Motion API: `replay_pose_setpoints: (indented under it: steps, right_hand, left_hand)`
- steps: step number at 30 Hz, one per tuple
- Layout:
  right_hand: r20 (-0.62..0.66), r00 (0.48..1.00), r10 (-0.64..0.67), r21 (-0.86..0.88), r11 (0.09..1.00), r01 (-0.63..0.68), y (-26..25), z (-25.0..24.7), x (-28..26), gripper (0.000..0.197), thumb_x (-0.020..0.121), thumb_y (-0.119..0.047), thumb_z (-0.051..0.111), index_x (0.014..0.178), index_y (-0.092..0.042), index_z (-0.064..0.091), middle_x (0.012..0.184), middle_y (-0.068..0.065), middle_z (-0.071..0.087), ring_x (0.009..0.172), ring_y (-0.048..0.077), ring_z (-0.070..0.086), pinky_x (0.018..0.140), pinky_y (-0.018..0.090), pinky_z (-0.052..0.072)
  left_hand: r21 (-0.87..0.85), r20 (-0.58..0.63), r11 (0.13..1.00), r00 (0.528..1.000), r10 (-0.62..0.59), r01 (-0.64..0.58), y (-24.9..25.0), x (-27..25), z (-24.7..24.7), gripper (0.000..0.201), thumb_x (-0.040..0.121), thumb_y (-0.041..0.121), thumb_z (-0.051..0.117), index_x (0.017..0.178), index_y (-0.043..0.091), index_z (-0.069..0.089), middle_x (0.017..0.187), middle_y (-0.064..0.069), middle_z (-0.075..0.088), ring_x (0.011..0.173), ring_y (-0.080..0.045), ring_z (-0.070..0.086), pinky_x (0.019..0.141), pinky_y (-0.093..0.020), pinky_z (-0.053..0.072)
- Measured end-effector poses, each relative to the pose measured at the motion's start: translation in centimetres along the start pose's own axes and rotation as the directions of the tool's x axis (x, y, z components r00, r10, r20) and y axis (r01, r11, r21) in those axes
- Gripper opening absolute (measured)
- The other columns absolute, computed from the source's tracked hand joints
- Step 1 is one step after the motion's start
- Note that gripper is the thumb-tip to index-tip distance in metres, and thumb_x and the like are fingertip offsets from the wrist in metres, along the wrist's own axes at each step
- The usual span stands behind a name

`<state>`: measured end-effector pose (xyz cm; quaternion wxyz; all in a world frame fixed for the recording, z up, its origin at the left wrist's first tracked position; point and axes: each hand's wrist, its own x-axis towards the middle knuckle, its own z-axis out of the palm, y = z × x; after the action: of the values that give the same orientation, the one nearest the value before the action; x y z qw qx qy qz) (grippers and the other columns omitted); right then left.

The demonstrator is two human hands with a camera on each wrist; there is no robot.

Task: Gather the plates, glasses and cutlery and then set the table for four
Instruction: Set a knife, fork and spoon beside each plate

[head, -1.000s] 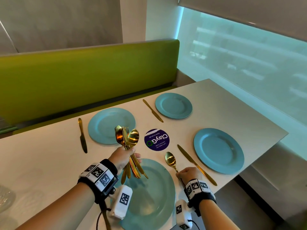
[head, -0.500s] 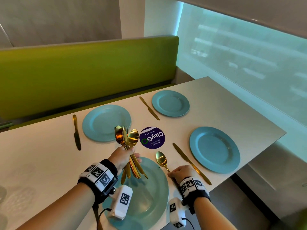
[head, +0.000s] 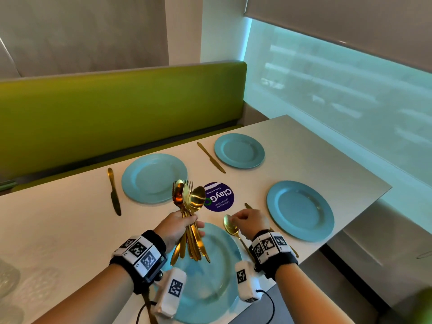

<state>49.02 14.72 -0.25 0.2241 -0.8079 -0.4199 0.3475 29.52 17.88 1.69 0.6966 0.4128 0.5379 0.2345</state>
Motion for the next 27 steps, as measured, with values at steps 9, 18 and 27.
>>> replay_pose_setpoints:
  steps: [9,18,27]
  right_hand:
    - [0.095,0.871,-0.482,-0.132,0.861,0.491,-9.1,3.8,-5.9,0.015,0.084,-0.025,0.067,0.095,-0.019,0.074,0.083,-0.011,0.066,0.071,-0.001,0.055,0.062,0.003,0.036]
    - [0.332,0.567,-0.754,-0.447,0.403,0.798,-13.1,7.7,-8.7,0.021,0.081,-0.016,0.065,0.097,-0.027,0.075,0.095,0.000,0.068,0.093,0.019,0.063,0.072,0.032,0.055]
    - [0.490,0.374,-0.787,-0.483,0.112,0.868,-15.6,9.6,-6.8,0.026,0.042,-0.028,0.091,0.057,-0.037,0.071,0.053,-0.016,0.059,0.043,0.004,0.059,0.037,0.010,0.038]
  left_hand:
    - [0.137,0.155,0.987,0.986,0.057,-0.079,1.0,-3.9,-4.7,0.013,0.097,0.018,0.044,0.101,0.011,0.055,0.077,-0.006,0.062,0.055,-0.013,0.065,0.054,-0.022,0.052]
    - [0.288,0.193,0.947,0.977,0.088,-0.142,0.2,-6.2,-10.2,0.020,0.095,0.003,0.038,0.103,0.006,0.057,0.084,-0.006,0.061,0.068,-0.014,0.057,0.058,-0.017,0.051]
    - [0.212,0.199,0.965,0.973,0.113,-0.155,0.7,-5.3,-12.8,0.025,0.095,-0.002,0.036,0.096,0.009,0.059,0.087,-0.009,0.061,0.076,-0.017,0.060,0.066,-0.020,0.054]
